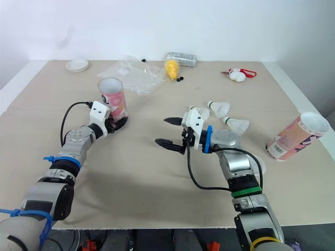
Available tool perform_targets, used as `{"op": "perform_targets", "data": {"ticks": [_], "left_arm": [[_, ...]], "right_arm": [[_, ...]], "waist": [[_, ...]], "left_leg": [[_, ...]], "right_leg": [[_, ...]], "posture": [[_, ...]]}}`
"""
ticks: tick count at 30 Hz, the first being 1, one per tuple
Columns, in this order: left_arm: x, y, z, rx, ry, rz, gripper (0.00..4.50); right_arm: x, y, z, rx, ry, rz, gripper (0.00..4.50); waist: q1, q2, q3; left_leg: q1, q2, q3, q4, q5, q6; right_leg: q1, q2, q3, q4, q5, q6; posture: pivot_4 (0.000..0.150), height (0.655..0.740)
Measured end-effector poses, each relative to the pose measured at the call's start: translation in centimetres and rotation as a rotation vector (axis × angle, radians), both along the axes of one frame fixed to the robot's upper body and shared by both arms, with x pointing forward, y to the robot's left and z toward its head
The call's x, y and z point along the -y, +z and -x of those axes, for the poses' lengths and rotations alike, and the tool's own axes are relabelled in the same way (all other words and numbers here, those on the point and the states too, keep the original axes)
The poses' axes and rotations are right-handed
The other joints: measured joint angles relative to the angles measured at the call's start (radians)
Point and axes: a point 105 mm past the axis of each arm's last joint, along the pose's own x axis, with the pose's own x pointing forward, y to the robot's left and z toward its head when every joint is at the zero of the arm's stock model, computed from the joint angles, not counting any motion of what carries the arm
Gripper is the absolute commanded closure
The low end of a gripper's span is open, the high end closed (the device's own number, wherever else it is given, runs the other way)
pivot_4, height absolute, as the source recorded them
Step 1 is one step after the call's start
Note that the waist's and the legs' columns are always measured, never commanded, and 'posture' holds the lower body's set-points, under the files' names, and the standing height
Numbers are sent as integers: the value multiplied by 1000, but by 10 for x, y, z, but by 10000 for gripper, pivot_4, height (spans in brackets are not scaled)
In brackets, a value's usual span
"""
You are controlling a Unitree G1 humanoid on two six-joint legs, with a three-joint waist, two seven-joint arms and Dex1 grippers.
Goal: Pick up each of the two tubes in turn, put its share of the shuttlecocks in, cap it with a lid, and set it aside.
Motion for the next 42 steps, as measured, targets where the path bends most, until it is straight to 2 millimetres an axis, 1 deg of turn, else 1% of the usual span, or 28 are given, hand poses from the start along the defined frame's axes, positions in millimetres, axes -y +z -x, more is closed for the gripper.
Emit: {"op": "perform_targets", "data": {"ticks": [1,2,4,5,6,7,9,10,11,12,14,16,18,20,21,23,28,30,32,35,38,42], "left_arm": [[2,2,7,17,-57,-30,12006],[6,5,18,38,-144,-71,12006],[7,9,26,55,-207,-98,12006],[12,14,38,68,-299,-146,12006],[13,15,41,71,-322,-157,12006],[18,19,50,71,-398,-186,12006],[26,22,63,63,-500,-233,12006],[29,22,66,58,-531,-246,12006],[36,18,78,19,-630,-298,12006],[39,12,88,-30,-712,-345,12006],[43,7,95,-83,-774,-370,12006],[49,3,103,-140,-845,-396,12006],[54,4,106,-181,-897,-423,12006],[56,7,106,-197,-923,-452,12006],[58,8,106,-208,-941,-477,12006],[60,9,107,-222,-958,-497,12006],[62,6,108,-267,-985,-518,12006],[63,7,109,-286,-996,-527,12006],[63,7,110,-303,-1006,-544,12006],[64,8,113,-322,-1024,-572,12006],[66,9,114,-350,-1028,-592,12006],[67,12,114,-374,-1029,-628,12006]], "right_arm": [[1,1,2,2,-1,-3,0],[9,3,6,3,-17,-11,0],[15,5,7,4,-36,-27,0],[20,9,12,16,-49,-51,0],[21,10,14,18,-49,-55,0],[22,13,22,29,-37,-63,0],[22,11,32,28,-17,-66,0],[22,10,34,24,-9,-68,0],[21,11,45,20,16,-66,0],[20,11,55,9,46,-67,0],[18,13,61,0,72,-77,0],[15,19,69,-4,110,-101,0],[15,31,76,-7,140,-152,0],[15,35,83,-17,170,-152,0],[15,35,88,-25,187,-144,0],[14,36,91,-32,201,-147,0],[15,36,90,-35,189,-133,0],[18,32,90,-46,177,-121,0],[25,25,91,-74,150,-99,0],[41,21,88,-100,68,-85,0],[66,18,78,-121,-95,-117,0],[91,10,67,-168,-287,-147,0]], "waist": [[0,0,0],[0,0,0],[1,0,0],[1,0,0],[1,0,0],[1,0,0],[0,0,0],[0,0,0],[-1,0,0],[-1,0,0],[-1,0,0],[-1,0,0],[-1,0,0],[-1,0,0],[-1,0,0],[-1,0,0],[-1,0,0],[-1,0,0],[0,0,0],[0,0,0],[1,0,0],[0,0,0]], "left_leg": [[-1,0,0,0,0,0],[-1,0,0,0,0,0],[-1,0,0,0,0,0],[-2,0,-1,-1,0,0],[-1,0,-1,-1,0,0],[-2,0,-1,-1,0,0],[-1,0,0,-1,-1,0],[-1,0,0,0,-1,0],[-1,1,0,0,0,0],[0,1,0,0,0,0],[0,1,0,1,0,0],[0,1,0,1,0,0],[0,1,0,1,0,1],[-1,1,0,2,0,1],[-1,1,0,2,0,1],[-1,1,0,2,0,1],[-1,1,0,1,0,1],[-1,1,0,1,0,1],[-1,1,0,2,-1,2],[-1,1,0,2,-1,2],[-1,1,0,2,-1,2],[-1,1,0,2,-1,2]], "right_leg": [[-1,0,0,0,0,0],[-1,0,0,0,0,-2],[-1,0,0,0,0,-2],[-1,0,0,0,0,-3],[-1,0,0,0,0,-3],[-1,0,0,0,-1,-2],[0,-1,0,0,-1,-2],[-1,0,0,0,-2,-1],[-1,0,0,0,-1,-1],[-1,0,0,0,-2,-1],[-1,0,0,1,-1,-2],[-1,0,0,1,-3,-5],[0,0,0,1,-2,-5],[-1,0,0,1,-3,-5],[0,0,0,1,-3,-5],[-1,0,0,1,-3,-5],[-1,0,0,1,-2,-2],[-1,0,0,1,-3,-2],[-1,0,0,1,-3,-2],[-1,0,0,1,-3,-1],[0,0,0,1,-3,-2],[0,0,0,1,-3,-3]], "posture": [[1500,7400],[1500,7400],[1500,7400],[1500,7400],[1500,7400],[1500,7400],[1500,7400],[1500,7400],[1500,7400],[1500,7400],[1500,7400],[1500,7400],[1500,7400],[1500,7400],[1500,7400],[1500,7400],[1500,7400],[1500,7400],[1500,7400],[1500,7400],[1500,7400],[1500,7400]]}}
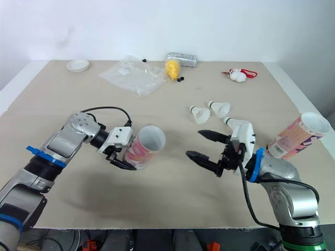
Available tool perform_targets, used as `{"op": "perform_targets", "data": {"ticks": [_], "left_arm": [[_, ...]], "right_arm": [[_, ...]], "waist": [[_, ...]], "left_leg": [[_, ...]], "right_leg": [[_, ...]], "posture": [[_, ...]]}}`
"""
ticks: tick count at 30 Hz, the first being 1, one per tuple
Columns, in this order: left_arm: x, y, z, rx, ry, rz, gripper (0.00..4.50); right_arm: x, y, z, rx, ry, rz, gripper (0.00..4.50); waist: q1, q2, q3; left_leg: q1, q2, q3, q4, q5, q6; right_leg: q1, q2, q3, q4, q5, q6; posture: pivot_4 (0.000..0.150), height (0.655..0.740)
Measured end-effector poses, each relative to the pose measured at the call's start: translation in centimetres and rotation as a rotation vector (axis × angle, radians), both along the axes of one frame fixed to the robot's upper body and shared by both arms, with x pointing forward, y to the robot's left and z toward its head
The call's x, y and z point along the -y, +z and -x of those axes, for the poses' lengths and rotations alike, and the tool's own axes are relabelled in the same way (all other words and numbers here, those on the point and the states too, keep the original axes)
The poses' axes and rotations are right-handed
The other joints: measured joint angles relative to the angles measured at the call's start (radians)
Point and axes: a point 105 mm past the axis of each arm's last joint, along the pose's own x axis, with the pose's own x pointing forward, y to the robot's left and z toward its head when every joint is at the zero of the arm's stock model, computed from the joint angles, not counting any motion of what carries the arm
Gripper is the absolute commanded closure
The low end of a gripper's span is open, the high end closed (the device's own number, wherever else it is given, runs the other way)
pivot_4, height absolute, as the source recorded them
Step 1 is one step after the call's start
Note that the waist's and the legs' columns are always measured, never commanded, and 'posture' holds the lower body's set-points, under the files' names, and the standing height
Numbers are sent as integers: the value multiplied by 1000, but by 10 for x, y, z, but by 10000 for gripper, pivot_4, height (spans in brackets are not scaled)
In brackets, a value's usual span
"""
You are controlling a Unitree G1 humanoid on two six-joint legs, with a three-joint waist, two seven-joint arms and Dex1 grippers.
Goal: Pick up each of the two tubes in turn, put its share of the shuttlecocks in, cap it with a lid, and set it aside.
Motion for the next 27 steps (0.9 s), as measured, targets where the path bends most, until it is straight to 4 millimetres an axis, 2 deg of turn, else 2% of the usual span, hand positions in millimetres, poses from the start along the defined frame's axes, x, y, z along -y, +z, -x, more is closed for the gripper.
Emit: {"op": "perform_targets", "data": {"ticks": [4,6,12,15,18,22,27], "left_arm": [[0,1,-1,-3,-2,-23,12006],[1,2,-1,-12,0,-31,12006],[3,2,2,-40,2,-41,12006],[4,3,3,-46,4,-43,12006],[4,4,5,-58,10,-47,12006],[1,4,8,-87,36,-53,12006],[0,3,10,-96,70,-41,12006]], "right_arm": [[10,-5,-14,-36,-150,-19,0],[8,-5,-30,-55,-223,-40,0],[-21,-8,-61,-81,-246,-43,0],[-34,-18,-86,-121,-296,-38,0],[-34,-25,-99,-138,-346,-23,0],[-24,-29,-119,-137,-458,11,0],[-20,-28,-124,-126,-484,10,0]], "waist": [[-1,0,0],[-3,0,0],[-2,1,0],[-2,1,0],[-2,1,0],[-3,1,0],[-3,1,0]], "left_leg": [[0,0,0,0,0,0],[0,0,1,1,0,0],[0,0,1,1,1,1],[0,0,1,0,0,1],[-1,0,0,0,0,2],[-1,0,0,0,0,2],[-1,0,0,0,0,2]], "right_leg": [[0,0,0,0,0,-1],[0,0,1,0,1,-2],[0,0,1,0,1,0],[-1,0,1,0,2,2],[-1,0,1,0,1,2],[-1,1,1,0,1,1],[-1,1,1,1,1,1]], "posture": [[1500,7400],[1500,7400],[1500,7400],[1500,7400],[1500,7400],[1500,7400],[1500,7400]]}}
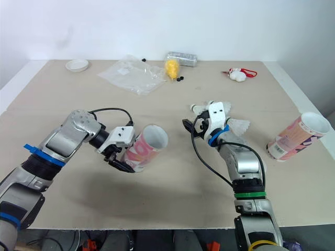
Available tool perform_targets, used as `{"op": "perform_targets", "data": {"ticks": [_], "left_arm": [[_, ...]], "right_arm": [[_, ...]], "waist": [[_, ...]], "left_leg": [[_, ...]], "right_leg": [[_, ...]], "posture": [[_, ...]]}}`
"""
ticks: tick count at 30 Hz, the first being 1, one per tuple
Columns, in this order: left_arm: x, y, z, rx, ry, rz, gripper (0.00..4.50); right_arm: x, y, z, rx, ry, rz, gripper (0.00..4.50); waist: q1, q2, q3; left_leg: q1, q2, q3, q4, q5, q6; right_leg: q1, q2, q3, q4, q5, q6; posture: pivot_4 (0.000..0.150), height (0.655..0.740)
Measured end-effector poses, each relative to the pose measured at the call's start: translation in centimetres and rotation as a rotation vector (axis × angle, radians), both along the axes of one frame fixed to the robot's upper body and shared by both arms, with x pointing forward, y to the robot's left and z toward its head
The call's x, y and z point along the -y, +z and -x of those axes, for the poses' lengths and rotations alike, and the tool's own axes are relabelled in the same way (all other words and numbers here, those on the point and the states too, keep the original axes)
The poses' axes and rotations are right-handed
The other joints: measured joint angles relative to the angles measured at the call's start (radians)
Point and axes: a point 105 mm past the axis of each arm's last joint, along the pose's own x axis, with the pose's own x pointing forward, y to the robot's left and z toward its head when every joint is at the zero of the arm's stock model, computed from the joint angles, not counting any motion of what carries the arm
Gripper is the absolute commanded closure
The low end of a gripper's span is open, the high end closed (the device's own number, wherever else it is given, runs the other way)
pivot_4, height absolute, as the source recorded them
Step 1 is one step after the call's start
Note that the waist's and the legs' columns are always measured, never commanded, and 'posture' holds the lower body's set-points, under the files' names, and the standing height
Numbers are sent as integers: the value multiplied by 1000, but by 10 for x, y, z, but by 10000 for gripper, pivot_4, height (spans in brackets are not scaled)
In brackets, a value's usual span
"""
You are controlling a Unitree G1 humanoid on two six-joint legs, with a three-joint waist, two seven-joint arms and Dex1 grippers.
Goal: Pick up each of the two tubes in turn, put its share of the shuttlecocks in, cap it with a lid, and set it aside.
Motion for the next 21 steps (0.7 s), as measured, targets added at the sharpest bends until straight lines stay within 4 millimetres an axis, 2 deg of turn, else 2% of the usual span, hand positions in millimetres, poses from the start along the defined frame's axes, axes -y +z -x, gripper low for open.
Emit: {"op": "perform_targets", "data": {"ticks": [5,21], "left_arm": [[0,0,-1,3,12,4,12006],[0,-1,-2,6,30,22,12006]], "right_arm": [[-1,-4,-5,-11,-2,-1,0],[-8,2,-31,7,10,8,0]], "waist": [[-1,0,0],[-3,0,0]], "left_leg": [[0,0,0,1,0,0],[1,0,0,1,0,0]], "right_leg": [[0,0,0,0,1,0],[0,0,0,1,1,0]], "posture": [[1500,7400],[1500,7400]]}}
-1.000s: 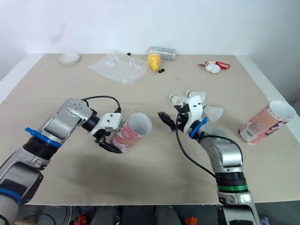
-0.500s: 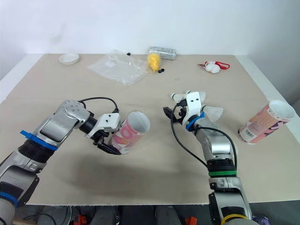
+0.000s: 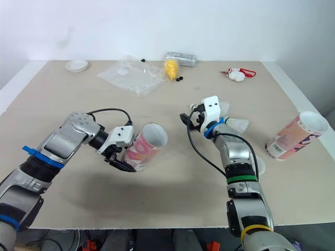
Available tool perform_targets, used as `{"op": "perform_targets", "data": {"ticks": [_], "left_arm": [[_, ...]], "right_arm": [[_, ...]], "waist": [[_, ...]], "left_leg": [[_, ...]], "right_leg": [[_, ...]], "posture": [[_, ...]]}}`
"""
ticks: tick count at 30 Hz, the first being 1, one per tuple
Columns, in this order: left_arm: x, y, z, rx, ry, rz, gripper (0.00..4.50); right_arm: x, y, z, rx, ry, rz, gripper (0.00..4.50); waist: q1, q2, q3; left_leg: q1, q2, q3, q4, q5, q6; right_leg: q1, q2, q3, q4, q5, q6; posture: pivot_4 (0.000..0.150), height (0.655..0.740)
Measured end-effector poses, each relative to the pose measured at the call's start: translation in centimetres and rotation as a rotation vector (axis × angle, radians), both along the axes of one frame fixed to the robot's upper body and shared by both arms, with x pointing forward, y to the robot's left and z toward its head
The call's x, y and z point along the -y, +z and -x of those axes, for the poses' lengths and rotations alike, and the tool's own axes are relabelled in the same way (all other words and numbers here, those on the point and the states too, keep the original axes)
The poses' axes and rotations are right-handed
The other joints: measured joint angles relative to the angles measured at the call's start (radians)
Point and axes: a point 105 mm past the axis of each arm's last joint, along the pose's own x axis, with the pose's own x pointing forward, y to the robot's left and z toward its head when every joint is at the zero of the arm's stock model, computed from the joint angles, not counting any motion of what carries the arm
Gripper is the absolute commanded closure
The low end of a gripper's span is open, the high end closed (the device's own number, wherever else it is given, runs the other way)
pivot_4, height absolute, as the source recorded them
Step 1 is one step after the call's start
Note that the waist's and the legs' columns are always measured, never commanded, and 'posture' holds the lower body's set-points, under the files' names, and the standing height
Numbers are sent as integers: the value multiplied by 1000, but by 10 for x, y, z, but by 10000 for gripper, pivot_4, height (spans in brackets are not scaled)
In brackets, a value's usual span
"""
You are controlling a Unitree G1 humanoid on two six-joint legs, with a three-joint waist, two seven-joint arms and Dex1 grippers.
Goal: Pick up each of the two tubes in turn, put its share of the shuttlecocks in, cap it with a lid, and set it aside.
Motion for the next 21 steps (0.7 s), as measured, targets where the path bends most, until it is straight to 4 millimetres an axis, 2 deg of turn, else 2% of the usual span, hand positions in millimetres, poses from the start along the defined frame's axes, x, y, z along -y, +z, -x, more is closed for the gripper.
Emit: {"op": "perform_targets", "data": {"ticks": [3,7,10,18,21], "left_arm": [[0,0,0,0,1,3,12278],[1,0,-1,8,10,6,12278],[1,0,-1,10,11,7,12278],[1,-1,-3,14,20,11,12278],[2,-1,-4,11,19,22,12278]], "right_arm": [[1,-3,-5,-20,-21,-11,8399],[7,-8,-11,-40,-58,-13,27610],[9,-11,-12,-45,-67,-11,43724],[10,-7,-10,-23,-50,1,44497],[9,13,6,88,46,78,44497]], "waist": [[0,0,0],[0,0,0],[-1,0,0],[-1,0,0],[3,1,1]], "left_leg": [[0,0,0,0,0,0],[0,0,0,0,0,0],[0,0,0,0,0,0],[0,0,0,0,0,0],[-1,-1,-1,0,0,0]], "right_leg": [[0,0,0,0,0,0],[0,0,0,0,0,0],[0,0,0,0,0,0],[0,0,0,0,0,0],[0,0,0,1,-1,0]], "posture": [[1500,7400],[1500,7400],[1500,7400],[1500,7400],[1500,7400]]}}
